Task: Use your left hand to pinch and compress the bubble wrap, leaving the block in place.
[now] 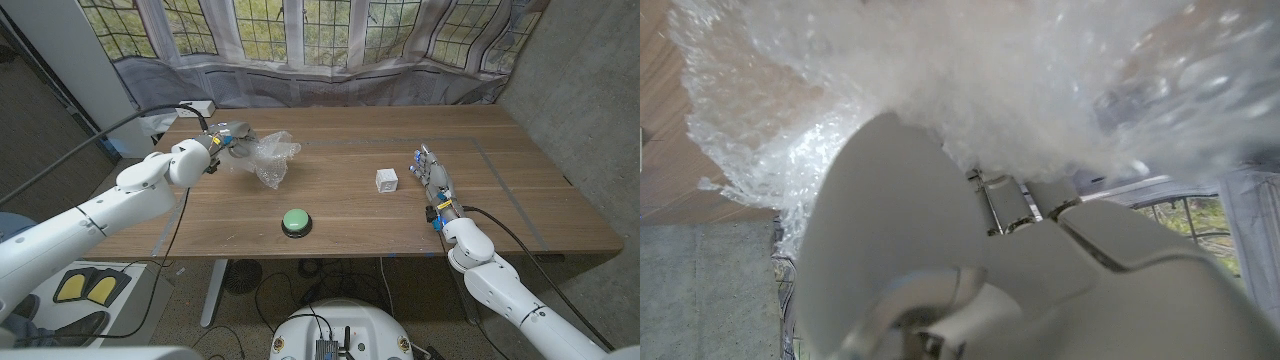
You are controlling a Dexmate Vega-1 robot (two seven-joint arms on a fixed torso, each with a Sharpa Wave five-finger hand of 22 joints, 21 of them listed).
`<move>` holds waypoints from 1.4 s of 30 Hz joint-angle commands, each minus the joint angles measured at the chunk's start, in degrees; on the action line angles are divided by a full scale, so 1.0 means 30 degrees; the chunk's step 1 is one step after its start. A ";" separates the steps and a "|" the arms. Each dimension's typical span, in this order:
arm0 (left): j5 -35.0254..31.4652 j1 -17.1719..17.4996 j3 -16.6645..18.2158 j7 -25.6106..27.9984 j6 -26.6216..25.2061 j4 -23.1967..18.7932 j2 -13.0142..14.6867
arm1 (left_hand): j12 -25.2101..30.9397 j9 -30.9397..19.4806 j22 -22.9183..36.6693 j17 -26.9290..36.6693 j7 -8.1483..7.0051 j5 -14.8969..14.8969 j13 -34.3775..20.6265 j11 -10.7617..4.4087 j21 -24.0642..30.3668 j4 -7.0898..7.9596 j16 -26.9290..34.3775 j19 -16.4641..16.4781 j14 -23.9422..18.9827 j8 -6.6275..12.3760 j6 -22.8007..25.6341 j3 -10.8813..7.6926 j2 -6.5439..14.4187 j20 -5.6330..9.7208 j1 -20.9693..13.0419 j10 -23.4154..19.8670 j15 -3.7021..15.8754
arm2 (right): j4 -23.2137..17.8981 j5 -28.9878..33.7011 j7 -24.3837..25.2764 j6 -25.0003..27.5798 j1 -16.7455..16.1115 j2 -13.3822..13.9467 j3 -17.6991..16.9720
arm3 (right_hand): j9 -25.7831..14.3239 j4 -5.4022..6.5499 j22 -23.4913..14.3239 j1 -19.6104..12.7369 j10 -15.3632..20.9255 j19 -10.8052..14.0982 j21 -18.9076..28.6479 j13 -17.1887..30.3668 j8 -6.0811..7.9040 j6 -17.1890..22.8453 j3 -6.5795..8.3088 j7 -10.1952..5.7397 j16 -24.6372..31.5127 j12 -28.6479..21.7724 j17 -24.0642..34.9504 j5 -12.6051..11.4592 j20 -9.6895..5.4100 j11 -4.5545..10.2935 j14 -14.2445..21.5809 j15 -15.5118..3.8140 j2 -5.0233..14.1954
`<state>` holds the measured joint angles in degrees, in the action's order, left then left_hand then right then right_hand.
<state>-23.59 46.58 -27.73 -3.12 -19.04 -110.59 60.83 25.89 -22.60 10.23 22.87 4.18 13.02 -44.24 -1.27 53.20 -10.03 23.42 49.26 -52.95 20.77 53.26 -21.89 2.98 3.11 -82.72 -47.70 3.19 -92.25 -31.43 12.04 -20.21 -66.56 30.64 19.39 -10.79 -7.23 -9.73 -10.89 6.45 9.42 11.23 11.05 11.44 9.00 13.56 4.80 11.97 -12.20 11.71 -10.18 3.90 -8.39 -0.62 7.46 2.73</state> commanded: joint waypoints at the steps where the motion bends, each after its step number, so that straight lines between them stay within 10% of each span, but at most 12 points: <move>1: 0.0336 -0.0067 -0.0041 0.0181 0.1068 0.0310 -0.0041 | 0.0215 0.0349 -0.0026 -0.1154 0.0587 -0.0170 -0.0417 0.0054 0.0743 0.0035 -0.0430 0.1276 -0.2873 0.0476 0.2329 -0.0292 0.0058 0.1516 -0.0917 -0.0914 0.2067 | -0.0177 0.0141 0.0214 -0.0011 -0.0088 -0.0023 -0.0004 | -0.0058 -0.0104 -0.0092 -0.0061 0.0109 -0.0020 0.0002 0.0109 -0.0066 0.0124 -0.0041 -0.0027 -0.0039 0.0108 0.0071 -0.0046 0.0113 -0.0054 0.0114 0.0084 0.0096; 28: -0.0315 0.0330 0.0178 0.0361 0.0209 -0.0292 0.0171 | -0.0670 0.2297 -0.0196 -0.2359 0.0162 -0.0320 -0.0513 -0.0236 0.1639 0.0216 -0.0607 0.1672 -0.4259 -0.0795 0.3758 -0.0794 -0.0263 0.1831 -0.0987 -0.1551 0.2367 | -0.0577 0.0208 0.0379 0.0193 -0.0333 0.0099 -0.0032 | -0.0058 -0.0098 -0.0092 -0.0058 0.0124 -0.0023 0.0003 0.0111 -0.0062 0.0143 -0.0057 -0.0013 -0.0041 0.0110 0.0076 -0.0047 0.0075 -0.0076 0.0116 0.0103 0.0110; 42: -0.0876 0.0099 -0.0155 0.0175 0.0000 -0.0178 0.0005 | -0.2818 0.2386 -0.0204 -0.2162 -0.0841 -0.0086 0.0869 -0.0704 0.0167 0.0649 -0.1807 -0.1451 -0.0340 -0.1765 0.1808 -0.1249 0.0627 0.0054 0.0491 -0.1336 0.1482 | -0.0512 0.0140 0.0361 0.0145 -0.0425 0.0051 -0.0027 | -0.0058 -0.0094 -0.0092 -0.0051 0.0124 -0.0017 0.0006 0.0111 -0.0067 0.0132 -0.0073 -0.0012 -0.0044 0.0114 0.0079 -0.0046 0.0070 -0.0068 0.0109 0.0088 0.0107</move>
<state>-25.18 47.40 -27.58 -2.06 -18.52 -111.20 61.16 18.34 -15.59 9.64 16.31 1.99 12.34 -42.58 -3.03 54.15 -8.77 18.39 46.20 -54.31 16.44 60.54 -24.80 3.43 4.18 -82.28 -50.98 6.94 -93.91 -30.82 13.11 -19.73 -67.63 30.89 19.35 -10.79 -7.44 -9.73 -10.89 6.45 9.42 11.23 11.04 11.44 9.00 13.35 4.80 11.97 -11.97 11.86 -10.18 3.90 -8.39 -0.62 7.46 2.73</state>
